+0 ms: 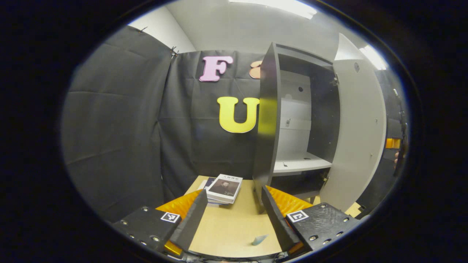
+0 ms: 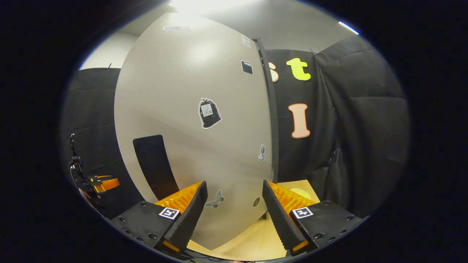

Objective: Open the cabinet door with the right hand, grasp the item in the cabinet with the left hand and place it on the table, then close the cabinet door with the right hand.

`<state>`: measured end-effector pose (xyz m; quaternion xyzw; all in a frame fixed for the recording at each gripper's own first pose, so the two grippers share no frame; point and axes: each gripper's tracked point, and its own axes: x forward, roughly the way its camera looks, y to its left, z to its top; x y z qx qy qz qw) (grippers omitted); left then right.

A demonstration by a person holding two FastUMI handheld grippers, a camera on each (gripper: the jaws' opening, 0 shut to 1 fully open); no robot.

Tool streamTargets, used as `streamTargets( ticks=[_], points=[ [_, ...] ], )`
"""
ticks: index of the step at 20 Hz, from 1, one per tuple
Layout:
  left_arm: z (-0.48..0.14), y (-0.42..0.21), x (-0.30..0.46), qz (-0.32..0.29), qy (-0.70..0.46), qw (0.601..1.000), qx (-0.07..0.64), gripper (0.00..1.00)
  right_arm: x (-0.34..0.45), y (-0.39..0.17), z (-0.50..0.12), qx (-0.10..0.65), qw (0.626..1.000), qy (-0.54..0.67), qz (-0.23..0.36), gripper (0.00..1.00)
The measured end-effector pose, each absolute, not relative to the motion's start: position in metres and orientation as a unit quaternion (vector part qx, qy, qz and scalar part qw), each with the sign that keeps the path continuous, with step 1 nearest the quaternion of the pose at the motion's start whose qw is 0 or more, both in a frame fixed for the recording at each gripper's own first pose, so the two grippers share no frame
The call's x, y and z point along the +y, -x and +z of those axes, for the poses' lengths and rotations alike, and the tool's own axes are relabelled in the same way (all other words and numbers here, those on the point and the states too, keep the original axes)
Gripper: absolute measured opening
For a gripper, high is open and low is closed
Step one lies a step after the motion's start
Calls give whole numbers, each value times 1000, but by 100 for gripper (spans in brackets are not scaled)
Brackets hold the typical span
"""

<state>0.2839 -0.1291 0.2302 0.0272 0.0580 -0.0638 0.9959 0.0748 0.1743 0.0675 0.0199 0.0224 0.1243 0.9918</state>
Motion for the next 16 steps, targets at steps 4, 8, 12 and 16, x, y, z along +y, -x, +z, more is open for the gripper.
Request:
streamTargets(
  ticks=[4, 8, 12, 16],
  points=[
    [222, -277, -134, -68, -24, 995, 67, 89, 221, -81, 53, 39, 983, -33, 175, 93],
    [226, -271, -139, -70, -29, 995, 64, 90, 244, -88, 49, 48, 975, -38, 214, 98],
    [227, -265, -148, -71, -27, 995, 58, 90, 235, -87, 51, 35, 979, -47, 194, 98],
    [224, -257, -165, -84, -23, 995, 49, 89, 213, -79, 39, 35, 986, -56, 150, 98]
  ],
)
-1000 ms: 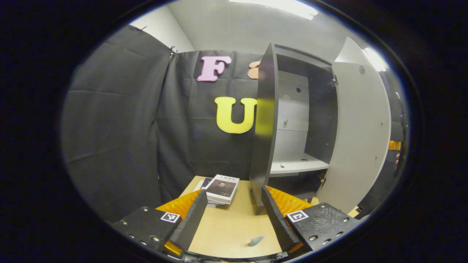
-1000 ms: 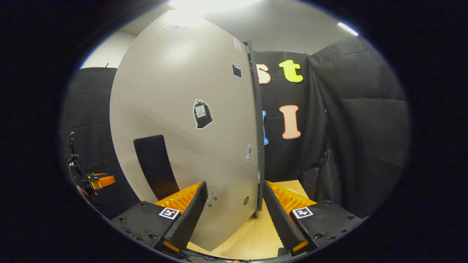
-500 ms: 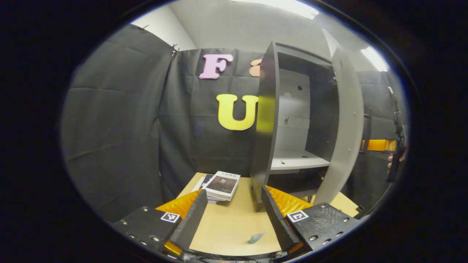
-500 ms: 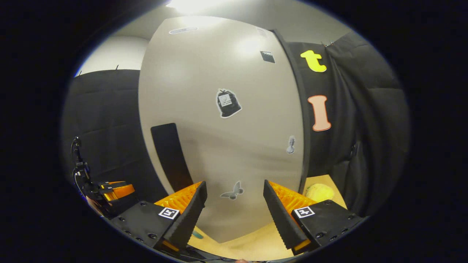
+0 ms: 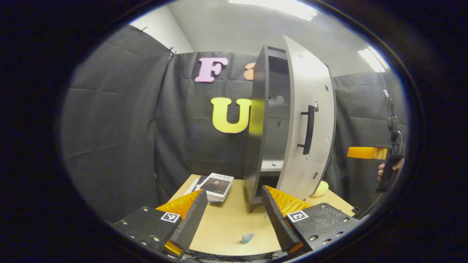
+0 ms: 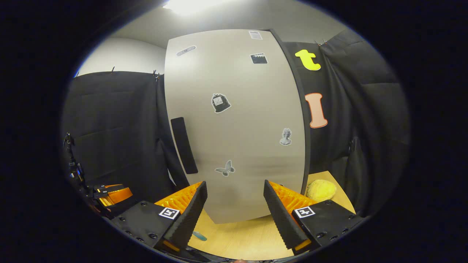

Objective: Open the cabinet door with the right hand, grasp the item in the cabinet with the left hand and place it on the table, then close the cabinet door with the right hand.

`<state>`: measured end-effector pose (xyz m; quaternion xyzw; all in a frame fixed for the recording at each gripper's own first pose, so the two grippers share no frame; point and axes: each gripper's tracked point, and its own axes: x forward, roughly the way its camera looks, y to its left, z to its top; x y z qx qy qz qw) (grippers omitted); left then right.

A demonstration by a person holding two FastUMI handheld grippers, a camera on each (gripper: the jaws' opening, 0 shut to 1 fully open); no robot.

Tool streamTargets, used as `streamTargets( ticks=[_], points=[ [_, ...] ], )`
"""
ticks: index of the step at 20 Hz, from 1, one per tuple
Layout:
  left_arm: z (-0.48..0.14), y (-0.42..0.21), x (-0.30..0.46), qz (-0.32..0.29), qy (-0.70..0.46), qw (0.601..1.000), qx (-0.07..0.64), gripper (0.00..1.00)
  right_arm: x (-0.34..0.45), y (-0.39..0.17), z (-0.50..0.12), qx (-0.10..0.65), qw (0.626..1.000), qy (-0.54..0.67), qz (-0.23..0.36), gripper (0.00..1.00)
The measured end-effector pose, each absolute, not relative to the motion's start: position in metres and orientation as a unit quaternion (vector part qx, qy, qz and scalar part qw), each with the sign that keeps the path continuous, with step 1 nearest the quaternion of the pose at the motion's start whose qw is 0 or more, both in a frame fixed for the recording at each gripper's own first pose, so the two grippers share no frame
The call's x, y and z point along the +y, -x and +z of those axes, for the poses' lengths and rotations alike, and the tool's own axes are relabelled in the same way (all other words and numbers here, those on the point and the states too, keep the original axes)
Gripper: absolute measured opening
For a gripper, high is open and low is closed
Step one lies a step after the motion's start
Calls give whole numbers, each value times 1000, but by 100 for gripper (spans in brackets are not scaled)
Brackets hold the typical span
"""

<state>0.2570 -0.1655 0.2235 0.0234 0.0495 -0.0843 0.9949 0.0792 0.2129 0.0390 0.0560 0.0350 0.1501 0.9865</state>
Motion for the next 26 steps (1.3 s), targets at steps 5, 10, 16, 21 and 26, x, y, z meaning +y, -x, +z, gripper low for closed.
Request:
streamTargets(
  ticks=[5, 10, 16, 21, 26],
  points=[
    [223, -252, -177, -93, -12, 995, 42, 89, 173, -74, 42, 17, 994, -51, 98, 98],
    [254, -263, -174, -82, -24, 996, 13, 89, 119, -64, 54, -9, 999, -41, 19, 98],
    [284, -268, -178, -87, 15, 996, -16, 89, 71, -46, 70, -34, 998, -41, -29, 98],
    [299, -279, -175, -80, 38, 996, -22, 89, 52, -31, 71, -44, 998, -39, -34, 98],
    [303, -274, -185, -94, 26, 995, -27, 89, 48, -21, 72, -50, 998, -27, -39, 98]
  ],
)
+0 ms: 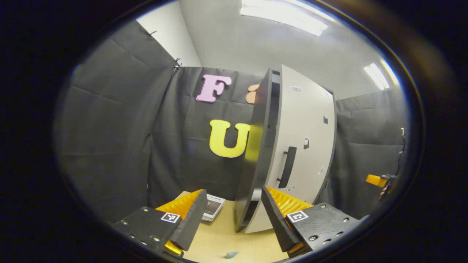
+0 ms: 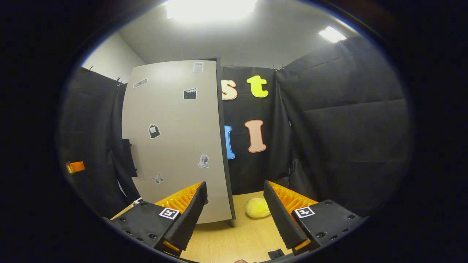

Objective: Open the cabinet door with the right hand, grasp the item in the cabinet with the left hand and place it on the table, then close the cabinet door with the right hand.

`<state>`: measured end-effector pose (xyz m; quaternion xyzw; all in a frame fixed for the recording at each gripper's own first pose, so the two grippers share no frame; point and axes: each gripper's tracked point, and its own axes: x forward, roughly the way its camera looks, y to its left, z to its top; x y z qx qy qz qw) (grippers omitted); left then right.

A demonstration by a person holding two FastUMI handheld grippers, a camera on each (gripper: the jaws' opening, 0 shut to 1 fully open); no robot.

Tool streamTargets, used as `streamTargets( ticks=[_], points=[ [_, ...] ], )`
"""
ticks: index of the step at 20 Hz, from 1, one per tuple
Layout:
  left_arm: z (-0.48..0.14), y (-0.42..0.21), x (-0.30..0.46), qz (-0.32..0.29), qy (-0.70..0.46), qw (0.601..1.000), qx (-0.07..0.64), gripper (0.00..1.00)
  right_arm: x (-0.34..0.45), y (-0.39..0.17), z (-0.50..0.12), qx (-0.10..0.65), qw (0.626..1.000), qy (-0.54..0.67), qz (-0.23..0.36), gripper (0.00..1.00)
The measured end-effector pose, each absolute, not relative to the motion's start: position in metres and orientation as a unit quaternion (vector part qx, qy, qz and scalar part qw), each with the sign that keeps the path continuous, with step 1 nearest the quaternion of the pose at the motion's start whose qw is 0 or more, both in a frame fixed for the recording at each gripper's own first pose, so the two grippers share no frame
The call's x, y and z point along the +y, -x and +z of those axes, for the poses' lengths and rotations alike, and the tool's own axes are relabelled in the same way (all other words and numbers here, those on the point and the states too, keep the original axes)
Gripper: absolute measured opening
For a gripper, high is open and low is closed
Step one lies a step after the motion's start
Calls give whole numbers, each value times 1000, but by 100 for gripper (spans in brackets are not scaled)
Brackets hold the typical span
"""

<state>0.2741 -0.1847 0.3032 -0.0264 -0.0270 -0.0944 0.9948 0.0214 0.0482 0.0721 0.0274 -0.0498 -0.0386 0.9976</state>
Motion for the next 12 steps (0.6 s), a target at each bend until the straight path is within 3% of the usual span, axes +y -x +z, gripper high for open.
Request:
streamTargets(
  ticks=[12],
  points=[
    [266, -273, -202, -114, 28, 993, 6, 89, 61, -24, 68, -42, 999, 2, -12, 98]
  ],
)
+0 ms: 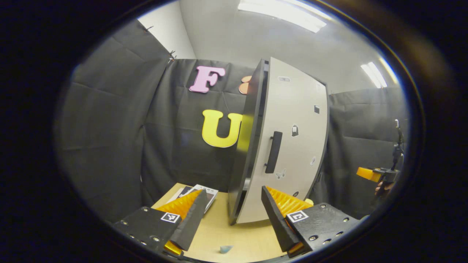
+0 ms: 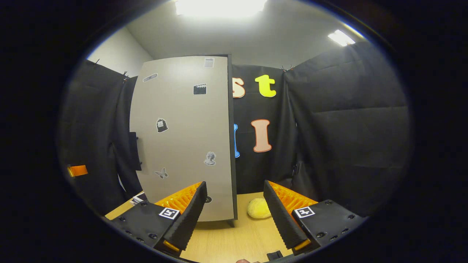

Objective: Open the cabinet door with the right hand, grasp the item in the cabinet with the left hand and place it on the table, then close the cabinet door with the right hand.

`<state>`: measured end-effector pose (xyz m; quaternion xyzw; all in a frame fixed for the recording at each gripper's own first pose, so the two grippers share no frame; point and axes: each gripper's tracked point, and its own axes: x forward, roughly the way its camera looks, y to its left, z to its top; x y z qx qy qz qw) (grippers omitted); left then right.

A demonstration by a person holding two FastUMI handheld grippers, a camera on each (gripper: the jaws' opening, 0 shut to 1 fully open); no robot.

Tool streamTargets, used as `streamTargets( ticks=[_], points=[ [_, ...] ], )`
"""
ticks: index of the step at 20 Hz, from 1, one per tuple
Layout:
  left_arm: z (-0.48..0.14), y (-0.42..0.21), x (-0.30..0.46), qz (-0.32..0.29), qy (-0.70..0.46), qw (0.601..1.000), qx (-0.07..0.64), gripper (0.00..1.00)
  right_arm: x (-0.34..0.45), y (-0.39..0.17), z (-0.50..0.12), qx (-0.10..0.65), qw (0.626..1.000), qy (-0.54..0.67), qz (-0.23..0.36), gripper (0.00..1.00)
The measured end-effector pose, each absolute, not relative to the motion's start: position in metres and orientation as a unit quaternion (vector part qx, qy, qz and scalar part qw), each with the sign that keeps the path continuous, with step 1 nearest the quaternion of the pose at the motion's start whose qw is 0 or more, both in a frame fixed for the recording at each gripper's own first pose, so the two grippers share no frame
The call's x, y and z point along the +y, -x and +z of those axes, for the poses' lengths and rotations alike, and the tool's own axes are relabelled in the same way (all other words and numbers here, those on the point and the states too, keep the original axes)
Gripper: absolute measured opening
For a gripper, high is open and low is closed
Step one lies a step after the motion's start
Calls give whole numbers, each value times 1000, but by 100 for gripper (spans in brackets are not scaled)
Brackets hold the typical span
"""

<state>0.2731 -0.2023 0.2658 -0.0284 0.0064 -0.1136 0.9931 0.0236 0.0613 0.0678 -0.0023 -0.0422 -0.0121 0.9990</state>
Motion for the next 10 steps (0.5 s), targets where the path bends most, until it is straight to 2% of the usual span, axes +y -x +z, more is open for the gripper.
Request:
streamTargets(
  ticks=[6, 10],
  points=[
    [226, -265, -209, -110, 35, 993, 31, 90, 50, -20, 71, -55, 998, -6, -25, 98],
    [228, -258, -219, -106, -17, 994, 22, 89, 38, -25, 64, -37, 999, -9, -25, 98]
  ],
)
